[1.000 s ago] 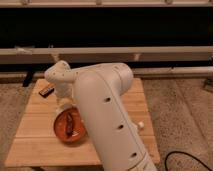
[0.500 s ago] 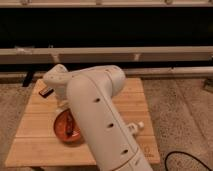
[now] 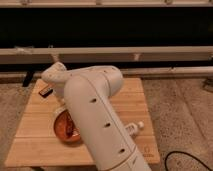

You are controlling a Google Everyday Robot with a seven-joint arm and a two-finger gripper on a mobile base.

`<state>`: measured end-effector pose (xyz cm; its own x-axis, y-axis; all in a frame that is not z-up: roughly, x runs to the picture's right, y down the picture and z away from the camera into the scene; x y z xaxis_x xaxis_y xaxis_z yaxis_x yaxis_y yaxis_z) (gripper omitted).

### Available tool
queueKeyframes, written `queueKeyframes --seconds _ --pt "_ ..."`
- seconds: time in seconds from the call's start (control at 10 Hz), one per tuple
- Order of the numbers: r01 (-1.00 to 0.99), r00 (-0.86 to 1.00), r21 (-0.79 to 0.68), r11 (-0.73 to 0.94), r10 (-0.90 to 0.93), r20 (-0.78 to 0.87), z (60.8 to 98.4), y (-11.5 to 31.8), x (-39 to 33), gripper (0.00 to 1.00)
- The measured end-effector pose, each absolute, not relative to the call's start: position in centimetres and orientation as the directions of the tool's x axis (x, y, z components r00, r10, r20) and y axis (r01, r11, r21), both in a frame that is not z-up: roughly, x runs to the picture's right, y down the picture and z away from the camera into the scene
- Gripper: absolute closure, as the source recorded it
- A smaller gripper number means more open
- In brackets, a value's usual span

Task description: Wipe the white sponge on the table

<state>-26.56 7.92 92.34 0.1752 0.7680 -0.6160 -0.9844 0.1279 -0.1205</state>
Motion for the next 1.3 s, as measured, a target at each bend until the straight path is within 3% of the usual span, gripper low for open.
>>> queueKeyframes --seconds 0.2,0.3,1.3 --pt "-0.986 0.164 -0.111 0.121 0.767 -0.62 92.5 8.0 -25.6 0.97" --pt "-0.987 0.162 -0.111 0.119 0.77 -0.617 92.6 7.9 -25.5 0.99" --pt "-0.98 0.195 -0.149 0.131 0.787 -0.585 92.2 6.3 -30.3 0.99"
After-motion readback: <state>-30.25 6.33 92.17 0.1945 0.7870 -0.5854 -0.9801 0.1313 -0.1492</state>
